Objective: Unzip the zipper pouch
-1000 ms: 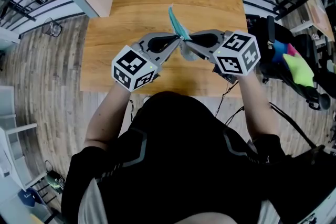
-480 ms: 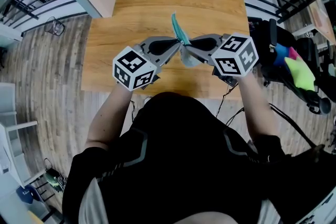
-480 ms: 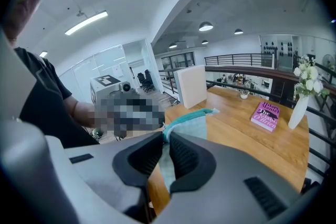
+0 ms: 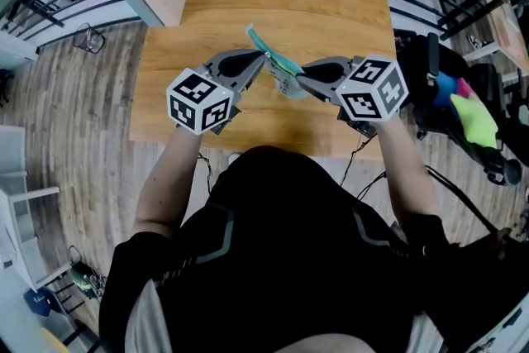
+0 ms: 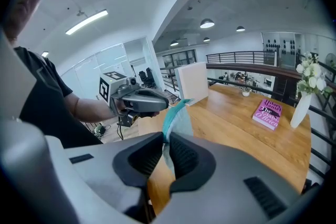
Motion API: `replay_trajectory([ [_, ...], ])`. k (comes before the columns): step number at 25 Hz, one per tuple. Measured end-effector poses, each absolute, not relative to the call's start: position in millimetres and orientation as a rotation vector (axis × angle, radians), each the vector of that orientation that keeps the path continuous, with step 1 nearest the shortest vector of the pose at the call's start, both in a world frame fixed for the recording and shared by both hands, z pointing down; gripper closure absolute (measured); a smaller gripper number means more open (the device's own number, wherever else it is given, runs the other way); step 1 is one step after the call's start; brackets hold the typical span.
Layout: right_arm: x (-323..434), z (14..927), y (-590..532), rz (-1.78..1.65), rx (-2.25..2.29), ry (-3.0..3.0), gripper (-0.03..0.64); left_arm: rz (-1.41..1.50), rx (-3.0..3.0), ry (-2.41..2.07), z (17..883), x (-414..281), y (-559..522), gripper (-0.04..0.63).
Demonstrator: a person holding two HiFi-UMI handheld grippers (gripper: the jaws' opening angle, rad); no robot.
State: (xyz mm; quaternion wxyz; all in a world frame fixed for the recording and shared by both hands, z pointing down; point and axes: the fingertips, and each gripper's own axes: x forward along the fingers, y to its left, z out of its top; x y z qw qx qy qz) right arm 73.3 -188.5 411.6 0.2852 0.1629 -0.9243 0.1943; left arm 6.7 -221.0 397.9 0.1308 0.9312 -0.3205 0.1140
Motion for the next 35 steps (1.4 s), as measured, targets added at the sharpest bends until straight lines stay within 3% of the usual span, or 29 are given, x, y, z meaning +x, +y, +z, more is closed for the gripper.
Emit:
replay_trajectory([
  [20,75,425,-205,0.523,0.439,-2.451,0.565,0.318,2.562,-1.160,405,-68,-242,0.565],
  [35,74,442,-229,0.450,0.493,-2.397,0.565,0.340,2.492,-1.219,425,-87,-251,0.565],
])
